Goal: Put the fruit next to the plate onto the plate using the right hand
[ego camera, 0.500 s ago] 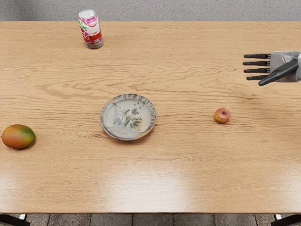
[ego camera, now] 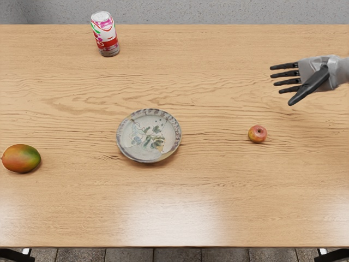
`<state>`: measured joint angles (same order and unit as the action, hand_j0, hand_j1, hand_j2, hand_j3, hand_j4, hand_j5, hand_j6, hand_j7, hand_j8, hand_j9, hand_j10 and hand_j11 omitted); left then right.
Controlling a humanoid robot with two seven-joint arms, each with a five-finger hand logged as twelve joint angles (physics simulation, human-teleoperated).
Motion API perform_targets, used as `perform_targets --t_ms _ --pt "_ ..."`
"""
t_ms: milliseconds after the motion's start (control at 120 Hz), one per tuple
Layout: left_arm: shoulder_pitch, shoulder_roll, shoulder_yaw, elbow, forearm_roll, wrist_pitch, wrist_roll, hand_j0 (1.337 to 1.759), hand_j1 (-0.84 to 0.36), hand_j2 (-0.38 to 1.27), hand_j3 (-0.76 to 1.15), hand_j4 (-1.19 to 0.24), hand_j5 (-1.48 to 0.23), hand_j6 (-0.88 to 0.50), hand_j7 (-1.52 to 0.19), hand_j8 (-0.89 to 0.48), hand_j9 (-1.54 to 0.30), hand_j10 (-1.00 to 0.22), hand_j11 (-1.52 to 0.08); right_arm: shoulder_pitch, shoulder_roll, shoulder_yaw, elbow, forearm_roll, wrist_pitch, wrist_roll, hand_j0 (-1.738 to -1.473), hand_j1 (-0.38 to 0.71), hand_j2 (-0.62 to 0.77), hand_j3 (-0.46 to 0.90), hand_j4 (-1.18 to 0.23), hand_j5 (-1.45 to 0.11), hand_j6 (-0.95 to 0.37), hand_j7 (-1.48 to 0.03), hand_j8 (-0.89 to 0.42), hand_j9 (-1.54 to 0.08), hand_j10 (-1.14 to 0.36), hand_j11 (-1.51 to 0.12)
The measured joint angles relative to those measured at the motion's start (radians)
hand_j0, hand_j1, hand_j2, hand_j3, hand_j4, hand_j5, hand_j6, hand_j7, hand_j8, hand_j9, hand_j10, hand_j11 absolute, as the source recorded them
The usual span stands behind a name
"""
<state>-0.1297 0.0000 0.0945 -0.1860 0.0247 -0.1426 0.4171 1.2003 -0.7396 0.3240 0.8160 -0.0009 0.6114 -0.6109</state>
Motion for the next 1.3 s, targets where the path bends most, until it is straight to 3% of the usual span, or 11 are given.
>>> perform_targets --t_ms 92,275,483,617,783,900,1025,1300 --pt "0.033 0.000 -0.001 0.000 0.000 0.000 0.000 1.658 0.34 0.00 0.00 -0.01 -0.01 -0.01 -0.01 -0.01 -0.01 -0.01 -0.01 0.040 0.055 -0.043 0.029 -0.083 0.000 0.000 -1.658 -0.35 0.00 0.00 0.00 0.00 0.00 0.00 0.00 0.00 0.00 0.00" --pt "0.052 0.000 -0.004 0.000 0.000 0.000 0.000 1.658 0.34 0.00 0.00 -0.01 -0.01 -0.01 -0.01 -0.01 -0.01 -0.01 -0.01 0.192 0.186 -0.254 0.124 -0.176 0.000 0.000 -1.658 -0.32 -0.01 0.00 -0.02 -0.03 -0.02 -0.03 -0.02 -0.03 -0.02 -0.03" --pt "0.065 0.000 -0.005 0.000 0.000 0.000 0.000 1.658 0.34 0.00 0.00 -0.01 -0.01 -0.01 -0.01 -0.01 -0.01 -0.01 -0.01 0.341 0.223 -0.470 0.165 -0.242 0.000 0.000 -1.658 -0.28 -0.01 0.00 -0.06 -0.08 -0.06 -0.08 -0.06 -0.08 -0.06 -0.08" --pt "0.059 0.000 -0.004 0.000 0.000 0.000 0.000 1.658 0.34 0.00 0.00 -0.01 -0.01 -0.01 -0.01 -0.01 -0.01 -0.01 -0.01 0.402 0.215 -0.527 0.220 -0.345 -0.040 0.000 -1.658 -0.30 -0.01 0.00 -0.04 -0.05 -0.04 -0.05 -0.04 -0.05 -0.04 -0.05" --pt "0.059 0.000 -0.005 0.000 0.000 0.000 0.000 1.658 0.34 0.00 0.00 -0.01 -0.01 -0.01 -0.01 -0.01 -0.01 -0.01 -0.01 0.397 0.205 -0.547 0.306 -0.465 -0.179 0.000 -1.658 -0.33 0.00 0.00 -0.02 -0.02 -0.02 -0.02 -0.02 -0.02 -0.02 -0.02" --pt "0.059 0.000 -0.005 0.000 0.000 0.000 0.000 1.658 0.34 0.00 0.00 -0.01 -0.01 -0.01 -0.01 -0.01 -0.01 -0.01 -0.01 0.372 0.167 -0.573 0.445 -0.515 -0.412 0.000 -1.658 -0.34 0.00 0.00 -0.01 -0.01 -0.01 -0.01 -0.01 -0.01 -0.01 -0.01" --pt "0.059 0.000 -0.004 0.000 0.000 0.000 0.000 1.658 0.34 0.00 0.00 -0.01 -0.01 -0.01 -0.01 -0.01 -0.01 -0.01 -0.01 0.341 0.112 -0.585 0.558 -0.531 -0.551 0.000 -1.658 -0.33 0.00 0.00 -0.01 -0.02 -0.02 -0.02 -0.01 -0.02 -0.01 -0.02" --pt "0.059 0.000 -0.004 0.000 0.000 0.000 0.000 1.658 0.34 0.00 0.00 -0.01 -0.01 -0.01 -0.01 -0.01 -0.01 -0.01 -0.01 0.258 0.076 -0.606 0.651 -0.613 -0.739 0.000 -1.658 -0.27 -0.01 0.00 -0.07 -0.09 -0.07 -0.09 -0.07 -0.09 -0.07 -0.09"
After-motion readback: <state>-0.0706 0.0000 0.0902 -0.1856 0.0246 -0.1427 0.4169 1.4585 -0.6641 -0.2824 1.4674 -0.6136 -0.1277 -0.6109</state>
